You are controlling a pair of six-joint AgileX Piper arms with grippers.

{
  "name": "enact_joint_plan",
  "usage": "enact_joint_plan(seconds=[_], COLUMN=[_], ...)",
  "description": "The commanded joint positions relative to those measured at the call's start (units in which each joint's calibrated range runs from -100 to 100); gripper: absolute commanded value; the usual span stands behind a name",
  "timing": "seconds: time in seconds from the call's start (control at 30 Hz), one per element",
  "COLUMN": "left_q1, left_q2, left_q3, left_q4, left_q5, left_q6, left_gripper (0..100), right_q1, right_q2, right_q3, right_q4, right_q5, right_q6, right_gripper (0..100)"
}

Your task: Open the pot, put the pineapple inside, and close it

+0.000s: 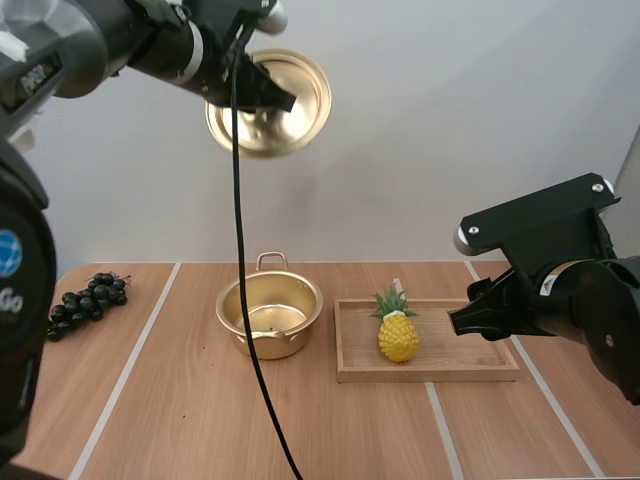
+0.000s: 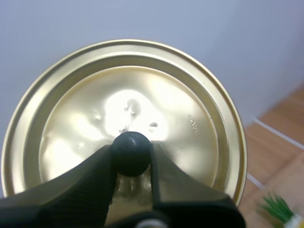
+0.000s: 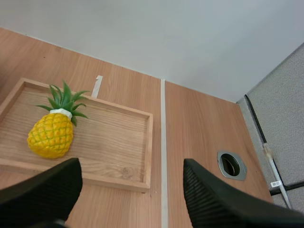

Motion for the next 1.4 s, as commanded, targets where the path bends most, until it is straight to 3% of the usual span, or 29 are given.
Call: enact_joint_plan(seconds=[0.0, 0.17, 0.33, 0.43, 0.83, 1.17, 1.37], left_q1=[-0.13, -0.13, -0.13, -0.13, -0.13, -0.13, -0.13], left_q2=[-6.57, -14.24, -18.56, -20.03, -20.88, -20.88, -20.88], left_q3=[-0.84, -1.28, -1.61, -1.61, -1.61, -1.61, -1.61], left_q4=[-1.56, -1.56, -1.30, -1.19, -1.03, -1.03, -1.03], left_q5=[-18.49, -34.48, -37.10, -37.10, -37.10, -37.10, -37.10], left_q6=[-0.67, -0.67, -0.58, -0.58, -0.58, -0.58, -0.58], left_gripper=[0, 0, 0, 0, 0, 0, 0], right_q1=[-0.24, -0.24, -0.24, -0.24, -0.24, -0.24, -0.24], right_q2=[0.94, 5.85, 12.59, 17.72, 32.14, 32.85, 35.22], right_q3=[-0.43, -0.43, -0.43, -0.43, -0.43, -2.54, -6.21], right_q4=[2.02, 9.11, 20.33, 23.81, 27.06, 36.75, 37.12], right_q5=[-2.75, -3.87, -2.49, -1.64, -1.58, -3.77, -10.88], right_q6=[-0.08, -1.97, -7.24, -9.77, -14.15, -21.22, -21.55], right_gripper=[100, 100, 100, 100, 100, 100, 100])
